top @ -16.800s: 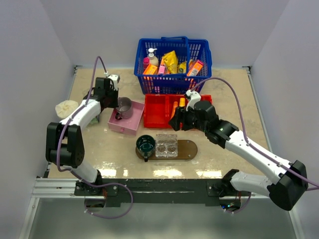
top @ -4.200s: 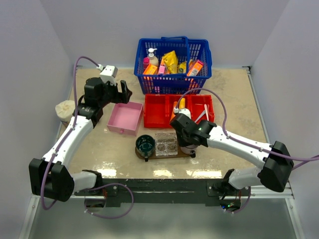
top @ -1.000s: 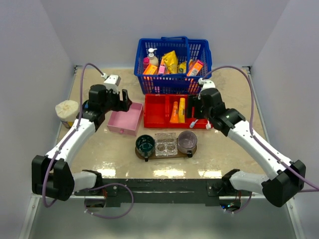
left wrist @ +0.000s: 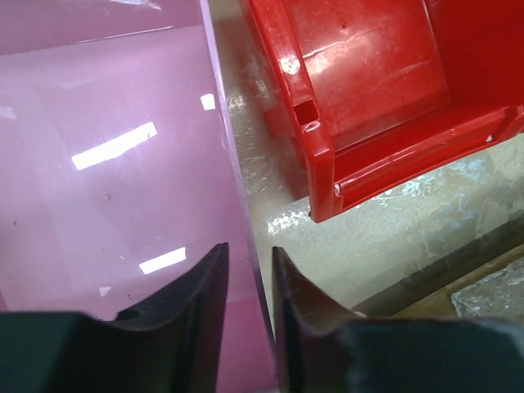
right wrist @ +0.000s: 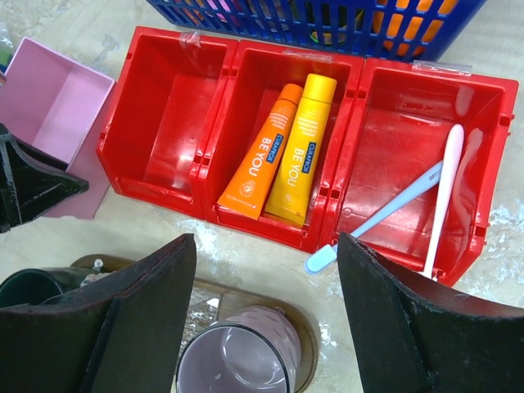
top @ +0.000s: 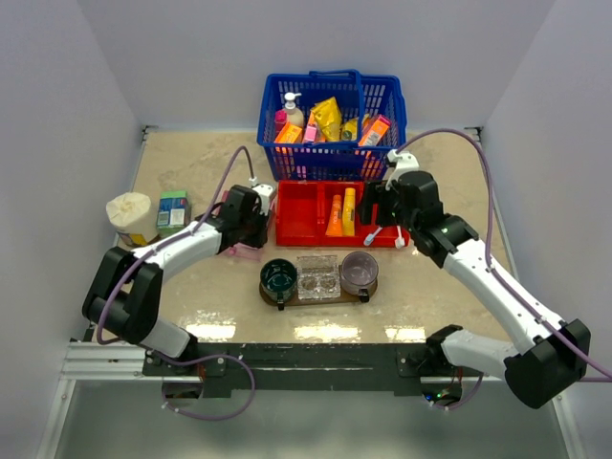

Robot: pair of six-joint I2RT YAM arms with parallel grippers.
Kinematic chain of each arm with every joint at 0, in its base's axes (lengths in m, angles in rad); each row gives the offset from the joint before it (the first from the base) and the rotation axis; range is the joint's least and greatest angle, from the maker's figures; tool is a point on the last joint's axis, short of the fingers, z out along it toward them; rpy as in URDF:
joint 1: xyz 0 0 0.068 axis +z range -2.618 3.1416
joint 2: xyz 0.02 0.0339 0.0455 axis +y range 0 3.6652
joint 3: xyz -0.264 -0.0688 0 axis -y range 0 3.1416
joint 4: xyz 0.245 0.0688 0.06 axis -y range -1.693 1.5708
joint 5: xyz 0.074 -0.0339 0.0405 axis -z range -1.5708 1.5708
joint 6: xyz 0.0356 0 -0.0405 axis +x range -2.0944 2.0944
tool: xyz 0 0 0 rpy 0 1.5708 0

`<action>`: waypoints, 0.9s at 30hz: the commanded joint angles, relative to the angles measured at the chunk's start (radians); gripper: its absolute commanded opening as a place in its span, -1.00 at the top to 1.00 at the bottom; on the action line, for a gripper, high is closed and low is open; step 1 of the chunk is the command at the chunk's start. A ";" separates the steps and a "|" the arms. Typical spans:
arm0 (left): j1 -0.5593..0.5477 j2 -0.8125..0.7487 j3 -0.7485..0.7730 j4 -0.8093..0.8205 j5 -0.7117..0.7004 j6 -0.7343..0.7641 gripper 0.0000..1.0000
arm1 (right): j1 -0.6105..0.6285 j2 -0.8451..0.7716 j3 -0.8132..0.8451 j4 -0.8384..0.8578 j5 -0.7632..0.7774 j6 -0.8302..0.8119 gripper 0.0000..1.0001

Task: Prepare toiletry sets of a toothbrush and toothpaste on the tray

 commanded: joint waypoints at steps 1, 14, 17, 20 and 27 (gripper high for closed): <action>-0.026 0.008 0.042 0.010 -0.043 -0.003 0.46 | -0.006 -0.016 -0.017 0.036 0.000 -0.017 -0.45; -0.038 0.088 0.123 0.009 -0.090 -0.078 0.93 | -0.006 -0.017 -0.066 0.065 -0.005 -0.012 -0.47; -0.038 0.098 0.141 -0.002 -0.120 -0.099 0.95 | -0.006 -0.014 -0.077 0.071 -0.006 -0.012 -0.47; -0.038 0.103 0.150 0.003 -0.138 -0.126 0.95 | -0.006 -0.013 -0.089 0.080 -0.008 -0.010 -0.47; -0.038 0.158 0.201 0.027 -0.150 -0.167 0.95 | -0.006 -0.005 -0.100 0.082 -0.022 -0.010 -0.47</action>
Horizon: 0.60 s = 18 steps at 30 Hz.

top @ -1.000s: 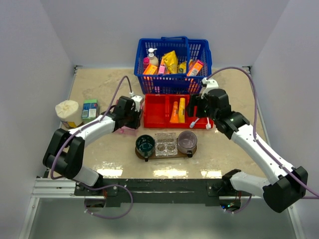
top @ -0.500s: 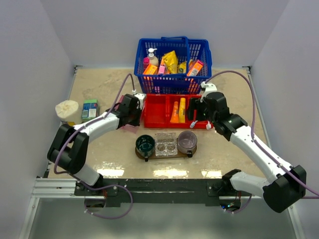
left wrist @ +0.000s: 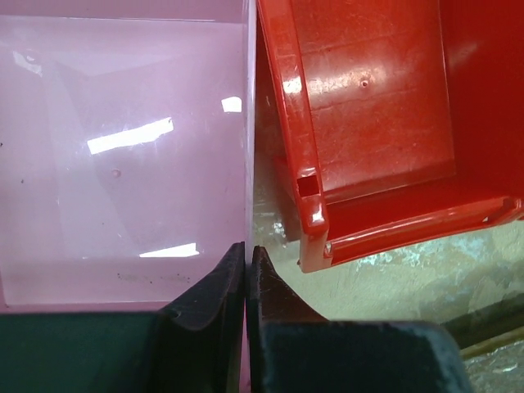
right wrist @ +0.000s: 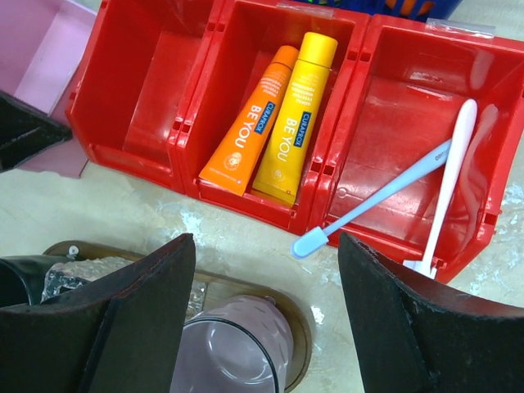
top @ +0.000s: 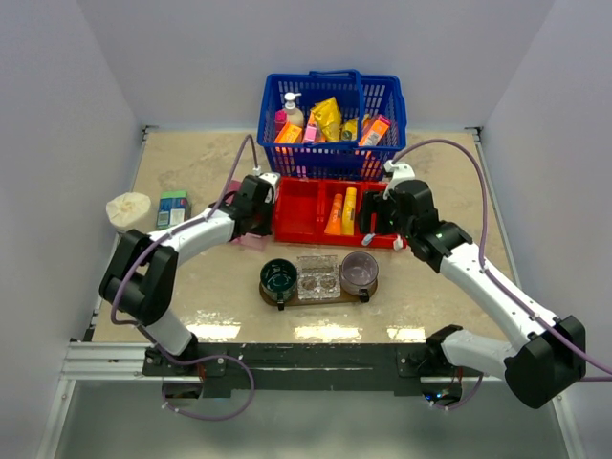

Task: Prepare toiletry sets of a toothbrush and toothpaste on the tray

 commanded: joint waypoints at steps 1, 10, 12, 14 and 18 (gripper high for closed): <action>-0.003 0.046 0.077 0.040 -0.037 -0.062 0.95 | -0.006 -0.006 -0.006 0.040 -0.023 -0.007 -0.47; -0.003 0.018 0.080 0.021 -0.120 -0.076 0.99 | -0.006 -0.023 -0.020 0.037 -0.026 -0.003 -0.47; -0.003 0.023 0.088 0.032 -0.102 -0.070 1.00 | -0.006 -0.021 -0.021 0.040 -0.031 -0.003 -0.47; -0.003 0.036 0.103 0.038 -0.089 -0.062 1.00 | -0.006 -0.020 -0.024 0.043 -0.035 -0.001 -0.47; -0.003 0.095 0.170 0.028 -0.068 -0.054 1.00 | -0.006 -0.023 -0.028 0.038 -0.037 0.005 -0.47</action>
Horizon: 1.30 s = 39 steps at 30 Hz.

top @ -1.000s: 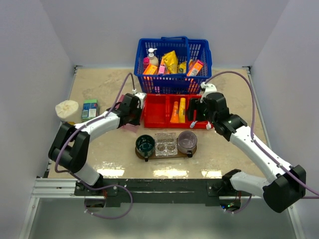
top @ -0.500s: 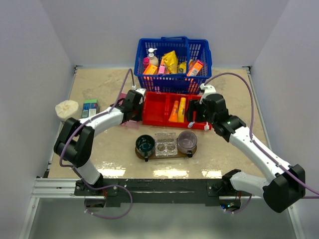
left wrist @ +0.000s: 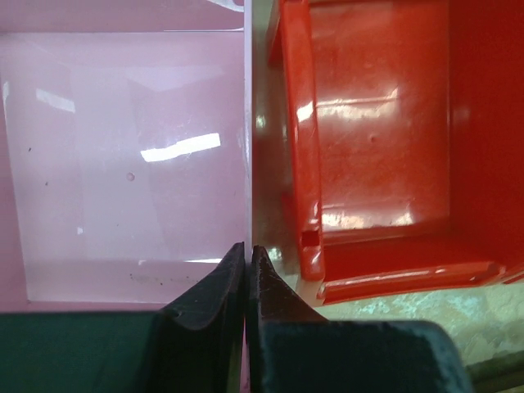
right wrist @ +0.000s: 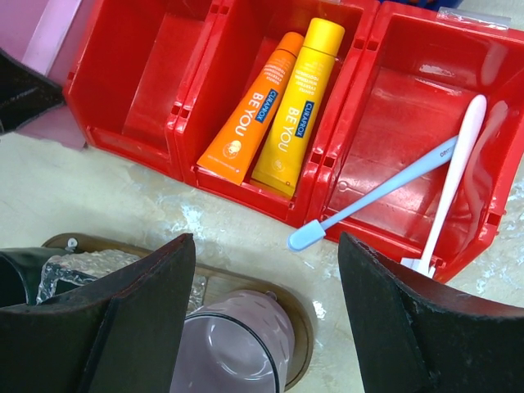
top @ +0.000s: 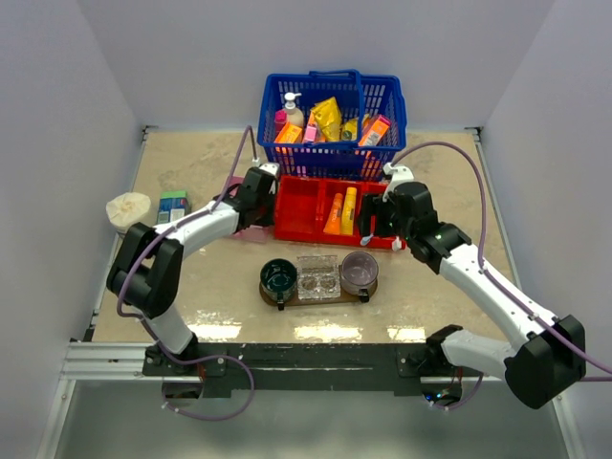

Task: Prepare toiletry sets of a toothbrush and toothpaste on the tray

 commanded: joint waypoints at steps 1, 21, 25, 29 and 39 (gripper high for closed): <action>0.000 0.042 0.097 0.035 0.023 -0.001 1.00 | -0.005 -0.023 -0.009 0.031 -0.019 0.004 -0.47; 0.000 -0.076 0.079 0.036 0.074 0.031 0.03 | -0.005 -0.038 0.002 0.001 0.005 0.006 -0.49; 0.000 -0.109 0.086 -0.002 0.063 0.059 0.02 | -0.005 -0.024 0.013 -0.005 0.019 -0.004 -0.47; 0.000 -0.148 0.106 -0.043 0.065 0.098 -0.05 | -0.003 0.006 0.051 -0.024 0.056 -0.020 -0.41; 0.021 -0.339 0.035 0.077 0.060 0.220 -0.53 | 0.062 0.137 0.147 -0.027 0.107 -0.013 -0.31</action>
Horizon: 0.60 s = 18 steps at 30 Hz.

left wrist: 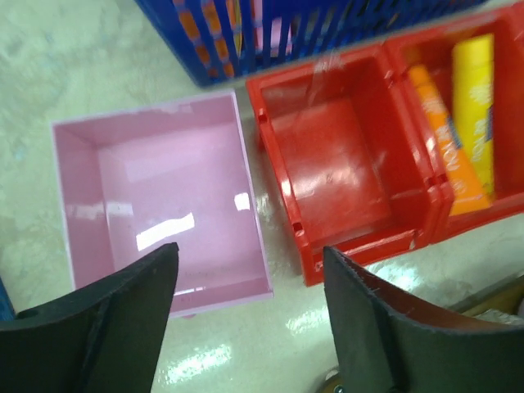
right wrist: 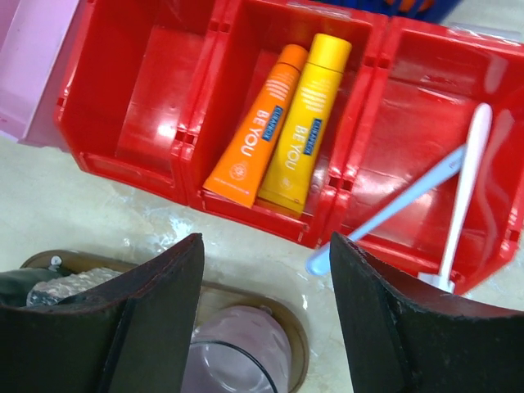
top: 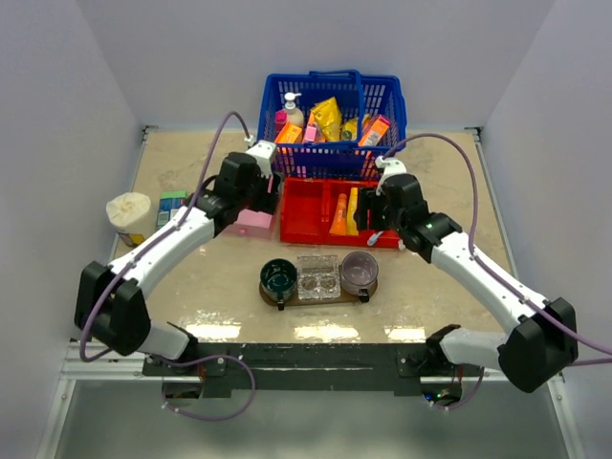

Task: Prepare toiletry sets of a toothbrush and toothpaste on the tray

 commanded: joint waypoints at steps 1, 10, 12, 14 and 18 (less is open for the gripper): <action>0.024 -0.149 -0.084 0.160 -0.008 0.055 -0.57 | 0.046 0.077 0.089 -0.004 0.050 -0.003 -0.31; 0.080 -0.200 -0.174 0.212 -0.026 0.052 -0.70 | 0.066 0.367 0.264 -0.038 0.047 0.014 -0.30; 0.080 -0.200 -0.174 0.211 -0.031 0.051 -0.70 | 0.068 0.411 0.282 -0.036 0.038 0.018 -0.29; 0.080 -0.200 -0.174 0.211 -0.017 0.051 -0.70 | 0.066 0.473 0.311 -0.039 0.030 0.023 -0.26; 0.080 -0.200 -0.175 0.211 0.015 0.034 -0.70 | 0.066 0.551 0.334 -0.024 0.022 0.038 -0.25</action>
